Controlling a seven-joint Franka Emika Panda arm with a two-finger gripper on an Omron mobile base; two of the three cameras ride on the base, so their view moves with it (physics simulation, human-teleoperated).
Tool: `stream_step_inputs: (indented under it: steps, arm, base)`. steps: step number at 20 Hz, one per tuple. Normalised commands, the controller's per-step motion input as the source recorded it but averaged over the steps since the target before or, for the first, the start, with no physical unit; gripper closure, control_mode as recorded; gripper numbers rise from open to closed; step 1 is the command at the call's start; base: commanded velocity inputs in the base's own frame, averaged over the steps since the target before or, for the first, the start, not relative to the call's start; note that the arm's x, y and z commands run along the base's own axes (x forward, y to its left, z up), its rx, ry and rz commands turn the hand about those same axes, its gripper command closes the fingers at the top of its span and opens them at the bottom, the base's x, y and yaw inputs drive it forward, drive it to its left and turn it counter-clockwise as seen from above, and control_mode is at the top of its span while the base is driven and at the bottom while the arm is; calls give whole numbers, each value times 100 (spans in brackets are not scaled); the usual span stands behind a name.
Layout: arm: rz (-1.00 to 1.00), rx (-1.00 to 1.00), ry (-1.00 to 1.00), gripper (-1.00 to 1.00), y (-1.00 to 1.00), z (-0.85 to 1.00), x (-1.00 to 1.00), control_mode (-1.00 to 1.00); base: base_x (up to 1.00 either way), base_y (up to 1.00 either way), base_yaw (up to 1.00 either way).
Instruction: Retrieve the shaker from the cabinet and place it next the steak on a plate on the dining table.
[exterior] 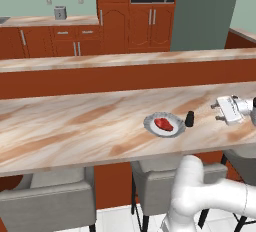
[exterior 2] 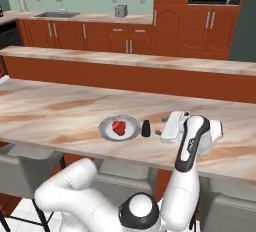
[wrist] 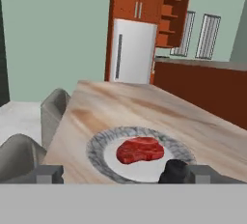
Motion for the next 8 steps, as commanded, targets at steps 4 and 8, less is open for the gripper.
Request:
stream_step_inputs:
  steps: [4,8]
  arm:
    - [-9,-11,0,-100,20,95,-67,-100]
    - [-19,-8,0,-100,31,89,-65,-100]
  base:
    - [0,0,0]
    - [0,0,0]
